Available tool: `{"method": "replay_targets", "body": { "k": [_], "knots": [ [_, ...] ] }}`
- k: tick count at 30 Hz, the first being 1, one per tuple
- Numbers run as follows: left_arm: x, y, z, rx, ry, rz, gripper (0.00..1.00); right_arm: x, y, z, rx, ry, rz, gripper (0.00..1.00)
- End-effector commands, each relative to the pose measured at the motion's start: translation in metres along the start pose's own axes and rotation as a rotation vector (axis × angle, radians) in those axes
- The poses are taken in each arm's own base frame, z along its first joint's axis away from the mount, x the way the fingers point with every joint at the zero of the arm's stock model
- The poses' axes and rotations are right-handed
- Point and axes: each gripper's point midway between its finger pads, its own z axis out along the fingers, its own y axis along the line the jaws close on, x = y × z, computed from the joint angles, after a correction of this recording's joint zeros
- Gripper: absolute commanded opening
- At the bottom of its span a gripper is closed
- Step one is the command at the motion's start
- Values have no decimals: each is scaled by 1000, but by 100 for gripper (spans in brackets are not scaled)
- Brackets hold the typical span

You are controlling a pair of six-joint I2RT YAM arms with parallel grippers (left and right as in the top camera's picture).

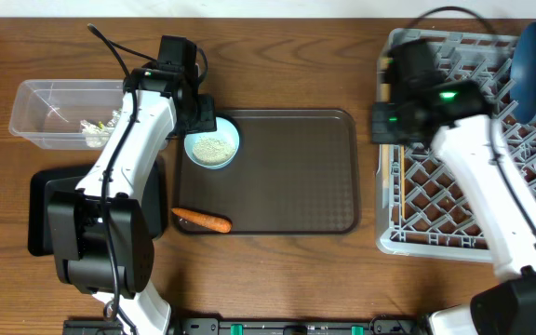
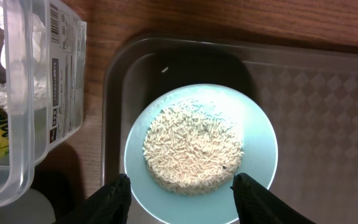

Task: Sort waste into correct bins and load items into the dishwasher rack
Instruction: 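Grasp the remaining wooden chopstick on the tray with the right gripper, then insert the second chopstick into the dish rack with the right gripper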

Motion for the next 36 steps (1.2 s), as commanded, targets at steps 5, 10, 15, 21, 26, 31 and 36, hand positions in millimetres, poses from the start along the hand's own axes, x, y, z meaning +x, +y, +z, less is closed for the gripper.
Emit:
{"method": "replay_targets", "body": {
  "k": [5, 10, 15, 21, 26, 31, 36],
  "knots": [
    [5, 5, 2, -17, 16, 18, 56, 26, -44, 24, 49, 133, -4, 1],
    [5, 5, 2, -17, 16, 18, 56, 44, -47, 44, 56, 178, -6, 1],
    [5, 5, 2, -17, 16, 18, 56, 64, -45, 69, 34, 210, -5, 1],
    [5, 5, 2, -17, 16, 18, 56, 80, -43, 90, 20, 224, -3, 1],
    [5, 5, 2, -17, 16, 18, 56, 82, -45, 92, 27, 225, 1, 1],
    [5, 5, 2, -17, 16, 18, 56, 82, -46, 92, 29, 224, 1, 2],
    [5, 5, 2, -17, 17, 18, 56, 81, -46, 92, 29, 223, 1, 33]
  ]
}}
